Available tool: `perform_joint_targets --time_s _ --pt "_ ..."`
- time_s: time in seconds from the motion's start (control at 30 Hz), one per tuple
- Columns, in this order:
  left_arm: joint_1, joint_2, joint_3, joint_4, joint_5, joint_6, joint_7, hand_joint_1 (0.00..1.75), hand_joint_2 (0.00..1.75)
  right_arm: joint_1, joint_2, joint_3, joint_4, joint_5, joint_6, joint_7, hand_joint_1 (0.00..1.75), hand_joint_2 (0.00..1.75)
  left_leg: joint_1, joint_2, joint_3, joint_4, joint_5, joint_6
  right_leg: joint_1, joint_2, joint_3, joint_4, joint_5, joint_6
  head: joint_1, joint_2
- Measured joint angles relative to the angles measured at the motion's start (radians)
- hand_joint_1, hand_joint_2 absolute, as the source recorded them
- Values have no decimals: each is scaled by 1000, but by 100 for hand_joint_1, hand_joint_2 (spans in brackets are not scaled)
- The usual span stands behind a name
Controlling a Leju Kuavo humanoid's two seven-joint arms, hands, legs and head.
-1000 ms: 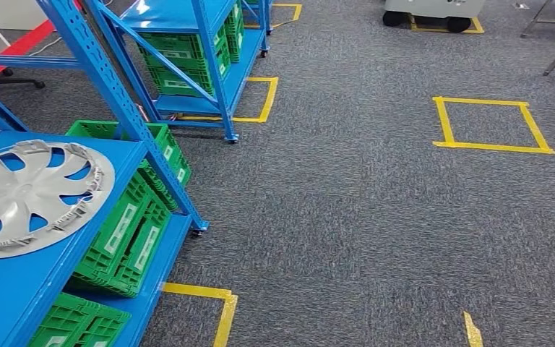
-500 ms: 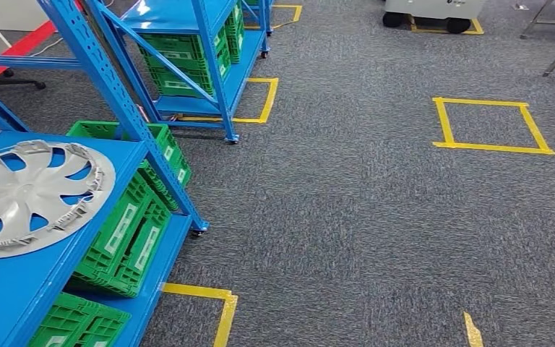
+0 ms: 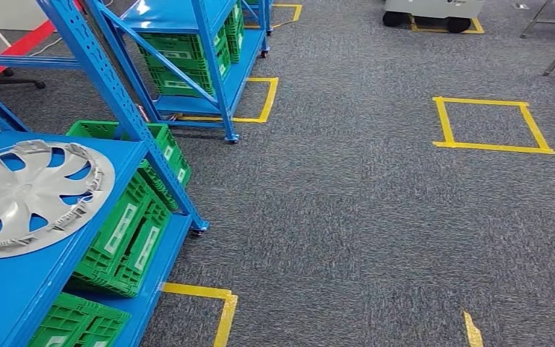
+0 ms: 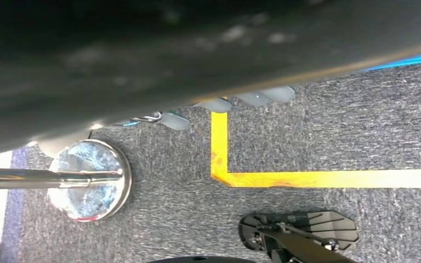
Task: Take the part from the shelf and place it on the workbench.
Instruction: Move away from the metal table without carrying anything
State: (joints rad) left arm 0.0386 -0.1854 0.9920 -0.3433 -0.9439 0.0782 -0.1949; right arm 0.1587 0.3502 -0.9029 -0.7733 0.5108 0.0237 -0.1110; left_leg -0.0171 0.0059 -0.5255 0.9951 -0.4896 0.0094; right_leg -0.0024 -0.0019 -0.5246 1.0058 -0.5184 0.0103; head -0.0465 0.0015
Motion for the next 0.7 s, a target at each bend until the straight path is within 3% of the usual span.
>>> perform_joint_targets --time_s 0.7 --pt "-3 1 10 0 -8 4 -2 0 0 -1 0 -4 3 3 1 0 0 0 -3 0 0 1 0 0 -2 0 0 -1 1 1 0 0"
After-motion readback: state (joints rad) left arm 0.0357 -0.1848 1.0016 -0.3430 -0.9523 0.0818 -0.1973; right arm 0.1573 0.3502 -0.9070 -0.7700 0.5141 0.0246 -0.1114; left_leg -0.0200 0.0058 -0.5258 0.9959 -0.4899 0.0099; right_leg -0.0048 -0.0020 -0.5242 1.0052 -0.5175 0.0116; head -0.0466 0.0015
